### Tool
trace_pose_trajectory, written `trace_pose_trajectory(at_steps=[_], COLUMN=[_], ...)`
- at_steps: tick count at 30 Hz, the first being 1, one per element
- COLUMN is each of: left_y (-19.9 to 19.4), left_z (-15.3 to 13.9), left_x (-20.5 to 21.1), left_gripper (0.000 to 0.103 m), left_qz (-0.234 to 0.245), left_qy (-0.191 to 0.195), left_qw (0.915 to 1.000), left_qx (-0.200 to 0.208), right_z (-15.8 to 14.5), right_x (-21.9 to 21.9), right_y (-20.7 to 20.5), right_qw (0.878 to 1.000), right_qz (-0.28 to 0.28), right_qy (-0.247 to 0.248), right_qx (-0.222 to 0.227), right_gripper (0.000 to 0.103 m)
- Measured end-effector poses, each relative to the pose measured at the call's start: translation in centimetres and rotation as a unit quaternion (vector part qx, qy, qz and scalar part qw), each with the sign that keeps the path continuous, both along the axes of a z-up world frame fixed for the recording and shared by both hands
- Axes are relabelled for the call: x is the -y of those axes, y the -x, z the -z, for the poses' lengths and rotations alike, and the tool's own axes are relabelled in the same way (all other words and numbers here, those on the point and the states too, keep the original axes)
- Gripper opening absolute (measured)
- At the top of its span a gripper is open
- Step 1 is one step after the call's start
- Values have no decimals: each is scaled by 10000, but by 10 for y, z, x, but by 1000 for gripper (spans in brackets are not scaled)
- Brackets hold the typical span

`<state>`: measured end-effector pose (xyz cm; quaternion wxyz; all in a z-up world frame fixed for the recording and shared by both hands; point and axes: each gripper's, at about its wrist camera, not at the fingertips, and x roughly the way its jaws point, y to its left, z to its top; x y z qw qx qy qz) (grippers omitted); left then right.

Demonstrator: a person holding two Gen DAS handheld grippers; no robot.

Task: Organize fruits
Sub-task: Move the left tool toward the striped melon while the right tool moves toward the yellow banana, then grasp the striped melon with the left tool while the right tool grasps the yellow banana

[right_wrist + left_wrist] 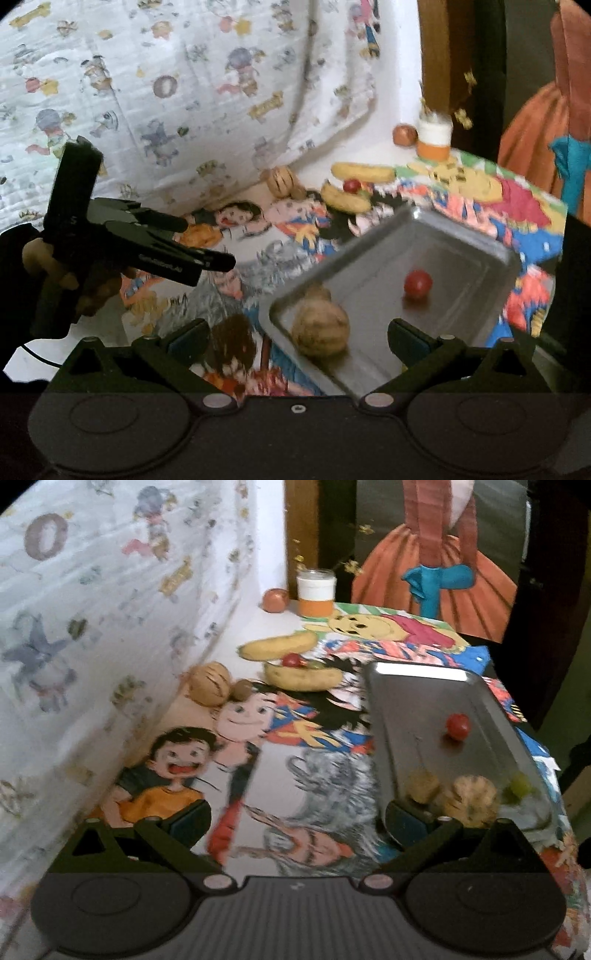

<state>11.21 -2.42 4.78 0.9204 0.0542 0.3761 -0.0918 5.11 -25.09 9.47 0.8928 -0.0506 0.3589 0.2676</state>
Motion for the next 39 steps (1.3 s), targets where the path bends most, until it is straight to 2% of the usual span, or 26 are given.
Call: trace_pose_trajectory(at_steps=[5,9,13,18,21,25,29,32,36,39], left_y=[-14,-23,-34,-47,-54,-61,-71,-81,-95,-105], left_z=[-8,-18,-29,-29,-24,-19,-17,-15,-10,-4], left_x=[-16,-27,-37,-41,-42,-39,-40,-42,-45,-46], left_gripper=[103,103,103,103,103,103,103,103,103,103], left_qz=[-259,-376,-526,-607,-670,-707,-803,-917,-1035,-1122], left_qy=[-192,-336,-315,-276,-225,-243,-117,8,149,291], left_qw=[9995,9985,9973,9965,9960,9949,9939,9930,9921,9913], left_qx=[60,230,403,511,551,675,752,744,688,626], right_z=[-15,-40,-65,-82,-86,-91,-86,-71,-39,-11], right_x=[-7,0,10,15,14,5,-7,-19,-39,-57], right_y=[-14,-26,-42,-68,-82,-100,-123,-140,-161,-171], right_qw=[9995,9971,9921,9867,9851,9825,9782,9746,9671,9563], right_qz=[-20,104,277,495,512,329,95,-179,-765,-1221], right_qy=[-9,-96,-218,-236,-173,176,594,930,1395,1779], right_qx=[330,749,1204,1528,1631,1824,1988,2029,1988,1973], right_gripper=[102,102,102,102,102,102,102,102,102,100])
